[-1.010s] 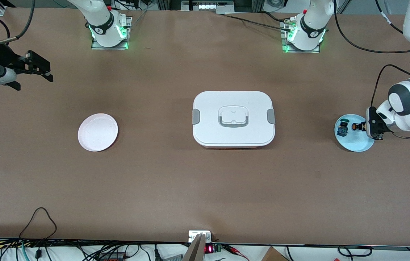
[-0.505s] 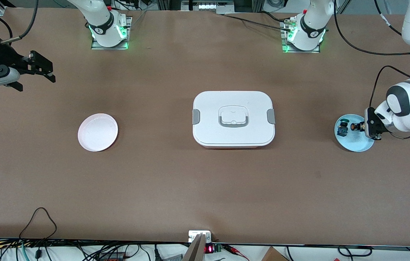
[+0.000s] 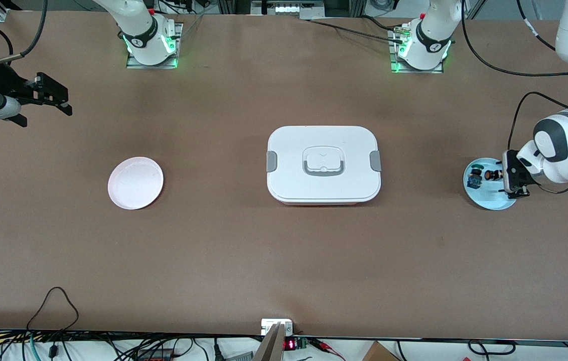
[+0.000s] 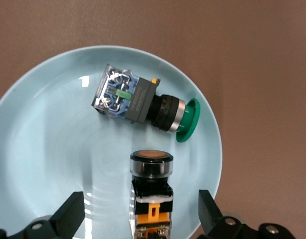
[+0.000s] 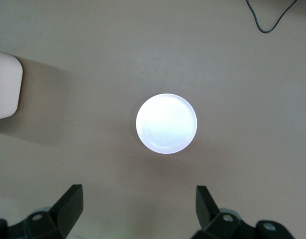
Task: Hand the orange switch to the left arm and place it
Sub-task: 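Open the left gripper to release the orange switch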
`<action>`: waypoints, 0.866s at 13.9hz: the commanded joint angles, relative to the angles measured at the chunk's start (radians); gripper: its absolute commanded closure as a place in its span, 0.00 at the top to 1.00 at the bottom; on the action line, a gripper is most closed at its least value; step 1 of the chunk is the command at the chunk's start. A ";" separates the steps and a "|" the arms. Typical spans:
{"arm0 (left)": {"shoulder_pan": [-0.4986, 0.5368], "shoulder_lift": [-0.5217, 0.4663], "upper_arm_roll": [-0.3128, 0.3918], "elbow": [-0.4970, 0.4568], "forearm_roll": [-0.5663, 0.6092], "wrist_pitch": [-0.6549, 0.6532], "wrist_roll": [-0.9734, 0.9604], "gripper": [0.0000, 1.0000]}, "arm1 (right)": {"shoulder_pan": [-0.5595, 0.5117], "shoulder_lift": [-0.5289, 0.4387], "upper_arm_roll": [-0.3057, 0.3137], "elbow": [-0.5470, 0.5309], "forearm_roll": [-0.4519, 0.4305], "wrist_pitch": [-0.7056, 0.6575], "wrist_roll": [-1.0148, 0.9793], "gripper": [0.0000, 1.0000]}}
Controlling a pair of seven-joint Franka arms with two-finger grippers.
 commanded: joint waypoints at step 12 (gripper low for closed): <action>-0.009 -0.163 -0.008 0.293 -0.011 -0.323 0.015 1.00 | 0.012 0.033 0.011 0.007 -0.015 0.054 -0.003 1.00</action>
